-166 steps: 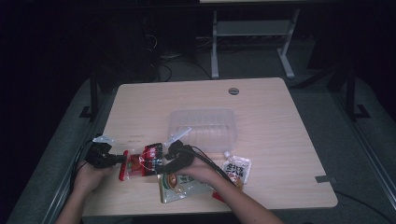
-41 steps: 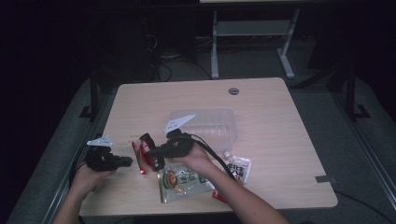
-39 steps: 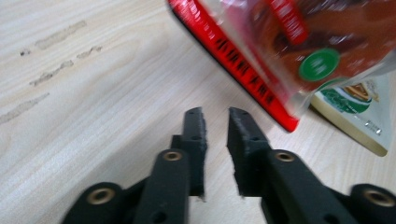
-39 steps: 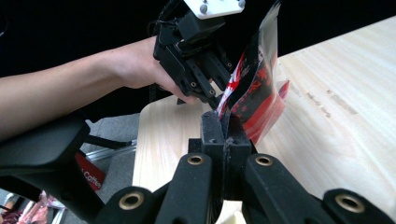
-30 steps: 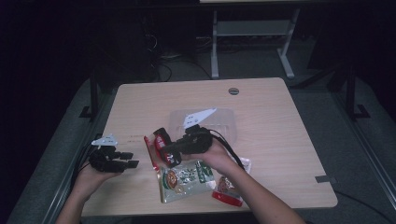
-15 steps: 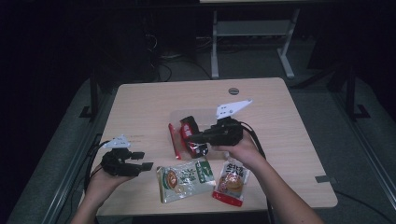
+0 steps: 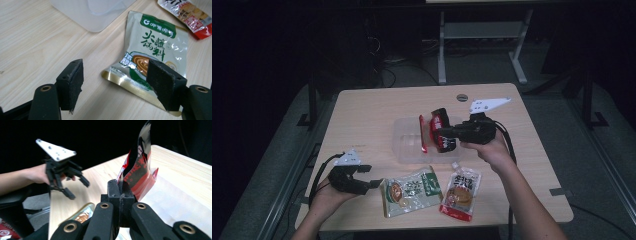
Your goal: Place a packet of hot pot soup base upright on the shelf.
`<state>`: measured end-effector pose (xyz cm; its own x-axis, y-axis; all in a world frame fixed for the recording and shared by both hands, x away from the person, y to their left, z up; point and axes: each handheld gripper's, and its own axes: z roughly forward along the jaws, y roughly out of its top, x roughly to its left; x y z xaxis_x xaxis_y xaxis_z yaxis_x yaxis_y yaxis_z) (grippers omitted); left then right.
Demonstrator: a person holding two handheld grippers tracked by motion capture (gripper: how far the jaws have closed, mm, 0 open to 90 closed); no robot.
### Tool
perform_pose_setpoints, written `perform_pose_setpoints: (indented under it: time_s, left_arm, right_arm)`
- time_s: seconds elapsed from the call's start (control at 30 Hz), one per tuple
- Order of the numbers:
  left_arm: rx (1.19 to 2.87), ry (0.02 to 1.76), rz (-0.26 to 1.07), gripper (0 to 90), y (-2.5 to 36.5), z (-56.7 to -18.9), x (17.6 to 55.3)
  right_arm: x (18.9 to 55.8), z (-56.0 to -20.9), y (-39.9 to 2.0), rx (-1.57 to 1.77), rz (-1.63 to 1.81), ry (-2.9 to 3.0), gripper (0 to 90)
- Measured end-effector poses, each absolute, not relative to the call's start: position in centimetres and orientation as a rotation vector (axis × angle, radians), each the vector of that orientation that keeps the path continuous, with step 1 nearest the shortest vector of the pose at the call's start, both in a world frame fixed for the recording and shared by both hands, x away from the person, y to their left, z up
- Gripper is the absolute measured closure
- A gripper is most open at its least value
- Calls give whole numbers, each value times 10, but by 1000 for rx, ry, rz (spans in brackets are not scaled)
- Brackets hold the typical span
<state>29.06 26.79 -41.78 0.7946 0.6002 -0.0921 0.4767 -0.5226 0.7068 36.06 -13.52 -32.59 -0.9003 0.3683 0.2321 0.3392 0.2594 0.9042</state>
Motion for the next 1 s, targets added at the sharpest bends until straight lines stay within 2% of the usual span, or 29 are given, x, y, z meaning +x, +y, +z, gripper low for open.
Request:
perform_pose_setpoints:
  time_s: [0.5,1.0]
  left_arm:
    - [2210,822,189,279,275,-427,295]
    - [2232,823,186,279,276,-431,296]
  right_arm:
    - [370,-328,-180,855,1717,2380,900]
    - [379,-348,-185,951,1605,2410,900]
